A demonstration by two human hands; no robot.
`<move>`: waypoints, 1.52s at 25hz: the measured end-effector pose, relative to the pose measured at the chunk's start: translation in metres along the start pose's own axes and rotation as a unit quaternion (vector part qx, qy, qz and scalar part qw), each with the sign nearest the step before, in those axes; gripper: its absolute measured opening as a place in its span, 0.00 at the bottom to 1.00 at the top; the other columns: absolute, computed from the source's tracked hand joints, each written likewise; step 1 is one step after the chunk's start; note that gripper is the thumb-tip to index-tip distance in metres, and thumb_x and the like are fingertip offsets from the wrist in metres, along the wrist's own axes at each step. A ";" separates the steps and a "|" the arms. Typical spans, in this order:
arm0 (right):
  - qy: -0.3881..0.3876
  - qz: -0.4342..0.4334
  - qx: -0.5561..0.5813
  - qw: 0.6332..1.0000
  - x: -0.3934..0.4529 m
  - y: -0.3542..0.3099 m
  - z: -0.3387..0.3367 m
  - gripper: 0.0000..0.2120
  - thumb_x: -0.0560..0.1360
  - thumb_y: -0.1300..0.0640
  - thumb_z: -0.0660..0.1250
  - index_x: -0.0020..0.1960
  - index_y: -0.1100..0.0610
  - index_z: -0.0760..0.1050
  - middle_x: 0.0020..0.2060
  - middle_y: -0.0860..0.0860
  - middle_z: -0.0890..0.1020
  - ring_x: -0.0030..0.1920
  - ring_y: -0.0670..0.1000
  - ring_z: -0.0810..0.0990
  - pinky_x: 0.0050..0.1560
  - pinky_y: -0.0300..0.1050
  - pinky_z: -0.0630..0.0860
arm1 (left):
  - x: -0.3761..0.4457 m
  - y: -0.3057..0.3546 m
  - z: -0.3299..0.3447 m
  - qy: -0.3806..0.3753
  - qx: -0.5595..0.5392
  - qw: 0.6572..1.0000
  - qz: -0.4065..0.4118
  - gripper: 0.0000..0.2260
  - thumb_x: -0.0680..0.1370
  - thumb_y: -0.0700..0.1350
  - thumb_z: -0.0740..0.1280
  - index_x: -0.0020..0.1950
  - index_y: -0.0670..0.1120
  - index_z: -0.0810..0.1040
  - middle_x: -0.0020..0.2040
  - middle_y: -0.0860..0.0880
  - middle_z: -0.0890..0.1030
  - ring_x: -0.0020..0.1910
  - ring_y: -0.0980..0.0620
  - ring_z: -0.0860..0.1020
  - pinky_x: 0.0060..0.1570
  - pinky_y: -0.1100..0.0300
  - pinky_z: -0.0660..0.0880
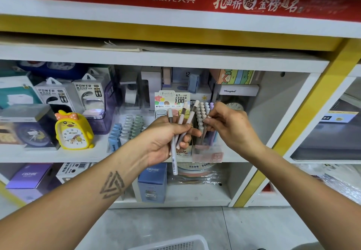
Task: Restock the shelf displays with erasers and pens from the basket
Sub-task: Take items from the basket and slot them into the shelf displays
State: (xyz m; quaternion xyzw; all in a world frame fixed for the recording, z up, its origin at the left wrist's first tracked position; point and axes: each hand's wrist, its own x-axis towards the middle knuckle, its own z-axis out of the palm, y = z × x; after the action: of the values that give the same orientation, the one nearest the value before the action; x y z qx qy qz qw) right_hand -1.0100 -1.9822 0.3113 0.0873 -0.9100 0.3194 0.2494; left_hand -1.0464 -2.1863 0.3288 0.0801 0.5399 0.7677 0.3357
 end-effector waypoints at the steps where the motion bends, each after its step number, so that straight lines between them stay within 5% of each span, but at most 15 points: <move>1: 0.001 0.008 0.002 1.000 0.000 0.001 0.000 0.07 0.78 0.60 0.70 0.45 0.56 0.73 0.36 0.48 0.84 0.38 0.39 0.84 0.41 0.44 0.82 | 0.000 0.000 0.000 0.001 0.000 1.000 0.000 0.05 0.79 0.31 0.62 0.47 0.38 0.73 0.46 0.31 0.81 0.30 0.51 0.71 0.26 0.63 0.67; 8: 0.032 0.048 0.011 0.998 -0.002 0.005 -0.004 0.07 0.79 0.59 0.69 0.45 0.54 0.72 0.36 0.46 0.84 0.38 0.42 0.84 0.43 0.57 0.82 | -0.003 0.001 0.001 0.005 0.001 1.000 -0.002 0.04 0.79 0.30 0.62 0.48 0.38 0.73 0.45 0.32 0.81 0.29 0.51 0.71 0.25 0.63 0.67; 15: -0.037 0.035 -0.011 0.999 -0.002 0.004 -0.001 0.05 0.78 0.61 0.69 0.45 0.57 0.75 0.36 0.49 0.84 0.38 0.42 0.84 0.43 0.51 0.82 | -0.003 0.000 0.002 0.001 0.002 1.000 -0.003 0.04 0.79 0.30 0.62 0.49 0.37 0.74 0.44 0.32 0.81 0.29 0.51 0.72 0.25 0.63 0.68; 19: -0.036 0.033 -0.104 0.993 0.002 -0.001 -0.002 0.08 0.80 0.59 0.68 0.56 0.57 0.84 0.45 0.52 0.86 0.44 0.49 0.82 0.47 0.40 0.76 | -0.003 -0.002 0.001 -0.005 0.015 1.000 -0.004 0.05 0.79 0.32 0.64 0.53 0.36 0.76 0.45 0.34 0.82 0.31 0.49 0.75 0.28 0.63 0.73; 21: -0.004 0.137 0.070 0.988 0.007 -0.010 -0.005 0.11 0.80 0.58 0.67 0.61 0.57 0.82 0.42 0.53 0.86 0.37 0.48 0.82 0.39 0.39 0.76 | -0.003 -0.003 0.001 -0.010 0.031 0.999 -0.006 0.06 0.79 0.34 0.65 0.54 0.35 0.78 0.45 0.35 0.83 0.32 0.49 0.77 0.29 0.62 0.74; 23: 0.004 0.215 0.300 0.929 0.010 -0.019 -0.007 0.12 0.80 0.59 0.67 0.61 0.62 0.78 0.40 0.57 0.86 0.32 0.51 0.81 0.32 0.40 0.76 | -0.002 -0.004 0.002 -0.017 0.039 0.999 -0.008 0.07 0.79 0.35 0.65 0.55 0.35 0.80 0.47 0.35 0.83 0.33 0.49 0.77 0.30 0.62 0.74; 27: 0.084 0.220 0.393 0.889 0.013 -0.027 -0.018 0.07 0.77 0.68 0.69 0.55 0.68 0.77 0.34 0.58 0.83 0.30 0.52 0.81 0.32 0.40 0.77 | 0.000 -0.005 0.002 -0.033 0.043 0.999 -0.009 0.09 0.80 0.37 0.65 0.57 0.35 0.80 0.49 0.35 0.83 0.38 0.47 0.82 0.39 0.56 0.80; 29: 0.155 0.212 0.350 0.899 0.015 -0.022 -0.031 0.06 0.77 0.68 0.68 0.54 0.67 0.77 0.31 0.56 0.84 0.29 0.51 0.81 0.33 0.43 0.80 | 0.001 -0.001 -0.003 -0.020 0.024 0.999 -0.008 0.11 0.80 0.40 0.65 0.59 0.37 0.80 0.49 0.36 0.83 0.41 0.45 0.83 0.43 0.52 0.81; 31: 0.160 0.171 0.251 0.939 0.012 -0.018 -0.040 0.05 0.78 0.66 0.67 0.54 0.61 0.77 0.33 0.56 0.84 0.32 0.52 0.83 0.39 0.52 0.83 | 0.001 0.002 -0.008 -0.004 0.037 0.999 -0.018 0.12 0.81 0.45 0.65 0.61 0.41 0.80 0.42 0.40 0.82 0.34 0.47 0.79 0.34 0.56 0.78; 34: 0.048 0.081 0.042 0.995 -0.001 -0.012 -0.027 0.06 0.80 0.60 0.66 0.55 0.54 0.73 0.36 0.51 0.84 0.38 0.49 0.85 0.46 0.56 0.83 | 0.002 0.002 -0.007 0.004 0.048 0.998 -0.036 0.13 0.81 0.47 0.65 0.62 0.42 0.79 0.33 0.45 0.74 0.26 0.53 0.66 0.24 0.63 0.62; 38: -0.036 0.023 -0.066 0.997 -0.009 -0.005 -0.009 0.09 0.81 0.56 0.63 0.57 0.48 0.65 0.38 0.46 0.83 0.41 0.47 0.84 0.45 0.54 0.81 | 0.005 -0.002 -0.001 0.003 0.042 0.998 -0.046 0.17 0.78 0.41 0.67 0.64 0.35 0.75 0.31 0.44 0.72 0.25 0.53 0.63 0.23 0.64 0.59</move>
State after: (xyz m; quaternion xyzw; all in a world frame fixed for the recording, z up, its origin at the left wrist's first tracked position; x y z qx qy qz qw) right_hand -0.9972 -1.9807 0.3153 0.0611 -0.9391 0.2614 0.2143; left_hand -1.0499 -2.1837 0.3258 0.0672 0.5761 0.7282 0.3651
